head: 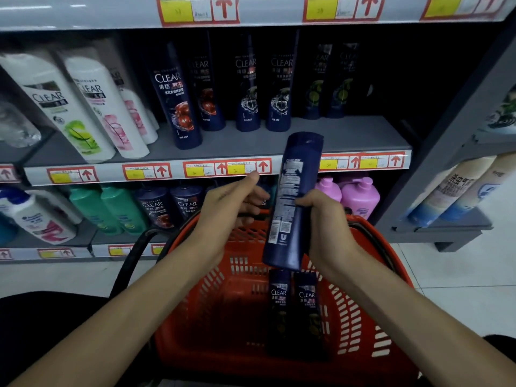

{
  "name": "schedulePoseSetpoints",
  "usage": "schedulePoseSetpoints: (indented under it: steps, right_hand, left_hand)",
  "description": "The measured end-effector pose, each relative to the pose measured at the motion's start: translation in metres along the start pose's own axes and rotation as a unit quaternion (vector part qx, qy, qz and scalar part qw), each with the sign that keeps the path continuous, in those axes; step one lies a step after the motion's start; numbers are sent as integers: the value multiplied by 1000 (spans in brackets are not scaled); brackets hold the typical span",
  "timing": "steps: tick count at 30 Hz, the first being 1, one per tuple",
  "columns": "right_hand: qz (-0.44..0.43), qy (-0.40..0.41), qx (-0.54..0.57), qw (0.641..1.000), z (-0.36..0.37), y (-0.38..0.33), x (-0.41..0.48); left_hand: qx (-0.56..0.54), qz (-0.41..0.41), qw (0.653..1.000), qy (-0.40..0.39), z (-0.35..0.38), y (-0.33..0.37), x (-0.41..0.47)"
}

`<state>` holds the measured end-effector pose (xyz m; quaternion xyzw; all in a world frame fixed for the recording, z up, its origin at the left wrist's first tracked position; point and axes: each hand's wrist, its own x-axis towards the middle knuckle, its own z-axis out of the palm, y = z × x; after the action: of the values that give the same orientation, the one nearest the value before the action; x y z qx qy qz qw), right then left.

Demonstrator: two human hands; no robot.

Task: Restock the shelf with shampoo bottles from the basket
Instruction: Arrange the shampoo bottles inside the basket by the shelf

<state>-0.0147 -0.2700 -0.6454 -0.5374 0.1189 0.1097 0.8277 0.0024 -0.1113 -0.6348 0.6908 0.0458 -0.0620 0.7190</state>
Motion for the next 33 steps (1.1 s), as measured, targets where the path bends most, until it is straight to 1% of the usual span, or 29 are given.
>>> schedulePoseSetpoints:
  steps: [2, 4, 6, 8, 11, 14, 16, 18, 20, 22, 23, 26, 28, 31, 33]
  right_hand:
    - [-15, 12, -75, 997, 5, 3, -1]
    - [-52, 21, -139, 989, 10, 4, -3]
    - [-100, 48, -189, 976, 16, 2, -6]
    - [-155, 98, -261, 948, 18, 4, -4]
    - [-208, 157, -368, 893, 21, 5, -5]
    - [-262, 171, -456, 833, 26, 8, -10]
    - [-286, 155, -485, 812, 31, 10, -15]
    - [-296, 139, -487, 810, 34, 9, -23]
    - [-297, 121, -453, 832, 38, 2, -33]
    - [-306, 104, -412, 852, 40, -6, -41]
    - [-313, 97, -401, 855, 42, -10, -45]
    - [-323, 74, -391, 858, 46, -16, -55]
    - [-319, 66, -403, 855, 47, -15, -59]
    - [-303, 59, -408, 859, 49, -10, -61]
    - [-298, 59, -445, 842, 52, -7, -57]
  left_hand:
    - [29, 24, 999, -14, 0, 1, -2]
    - [37, 46, 998, -17, 0, 3, -4]
    - [30, 52, 998, -23, -1, 6, -8]
    - [25, 48, 998, -35, -2, 11, -11]
    - [16, 45, 998, -48, -3, 13, -14]
    - [1, 35, 999, -37, 0, 12, -16]
    - [-15, 33, 999, -7, -1, 10, -16]
    - [-47, 19, 999, 6, -7, 10, -14]
    - [-113, -33, 993, -1, -13, 11, -10]
    - [-220, -103, 970, -20, -15, 16, -8]
    - [-268, -126, 955, -30, -15, 19, -9]
    - [-351, -127, 927, -45, -19, 25, -12]
    - [-359, -114, 925, -46, -22, 27, -11]
    - [-328, -101, 939, -27, -23, 32, -7]
    - [-311, -103, 945, -21, -22, 36, -6]
